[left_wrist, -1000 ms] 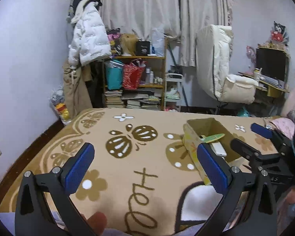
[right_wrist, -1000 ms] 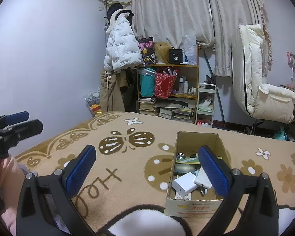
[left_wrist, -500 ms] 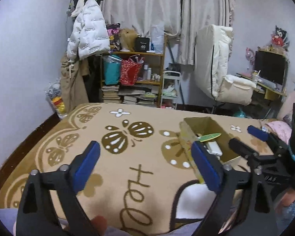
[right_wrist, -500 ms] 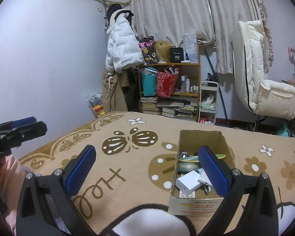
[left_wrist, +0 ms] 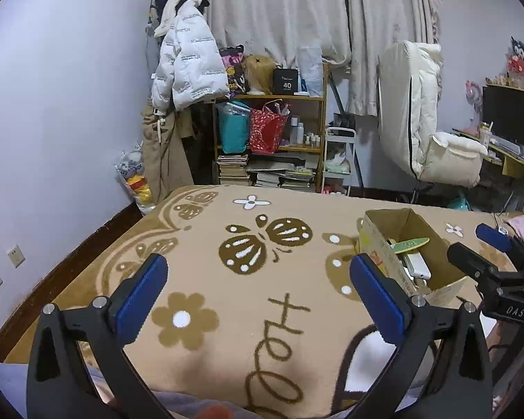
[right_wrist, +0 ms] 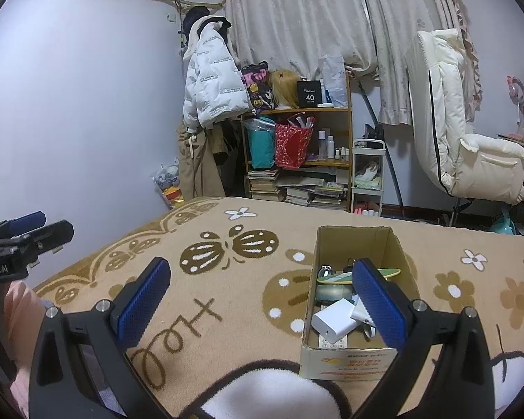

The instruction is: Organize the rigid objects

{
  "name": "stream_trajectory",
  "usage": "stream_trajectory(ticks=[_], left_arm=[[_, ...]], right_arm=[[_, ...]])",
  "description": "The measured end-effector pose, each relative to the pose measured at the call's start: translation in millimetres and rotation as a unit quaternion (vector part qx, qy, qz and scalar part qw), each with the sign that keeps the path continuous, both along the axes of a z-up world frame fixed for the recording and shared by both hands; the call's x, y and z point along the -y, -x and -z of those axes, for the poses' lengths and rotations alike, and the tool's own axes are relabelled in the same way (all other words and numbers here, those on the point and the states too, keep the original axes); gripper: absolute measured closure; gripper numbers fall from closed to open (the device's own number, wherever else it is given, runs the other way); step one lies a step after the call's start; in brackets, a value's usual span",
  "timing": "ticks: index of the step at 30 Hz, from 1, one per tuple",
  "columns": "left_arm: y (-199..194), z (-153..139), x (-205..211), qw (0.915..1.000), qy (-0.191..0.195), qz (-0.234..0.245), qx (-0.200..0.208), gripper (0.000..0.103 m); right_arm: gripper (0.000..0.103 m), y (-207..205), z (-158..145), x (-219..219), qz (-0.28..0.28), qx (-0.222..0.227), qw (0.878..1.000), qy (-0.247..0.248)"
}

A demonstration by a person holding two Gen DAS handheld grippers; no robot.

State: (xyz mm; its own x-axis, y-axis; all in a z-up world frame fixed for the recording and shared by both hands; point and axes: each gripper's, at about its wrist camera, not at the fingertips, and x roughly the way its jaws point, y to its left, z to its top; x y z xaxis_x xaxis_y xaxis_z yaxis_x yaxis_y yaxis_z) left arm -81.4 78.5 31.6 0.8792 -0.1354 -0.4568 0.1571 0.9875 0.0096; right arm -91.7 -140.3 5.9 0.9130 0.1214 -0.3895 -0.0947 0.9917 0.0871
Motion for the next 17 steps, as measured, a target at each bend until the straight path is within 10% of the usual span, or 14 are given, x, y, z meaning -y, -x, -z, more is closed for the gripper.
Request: stream_trajectory(ticks=[17], left_arm=[[-1.9,0.2,-14.2,0.999,0.01,-0.034,-0.026,0.0]], right_arm=[[0.0,1.8,5.3,4.9,0.004,-0.004,1.0,-0.008]])
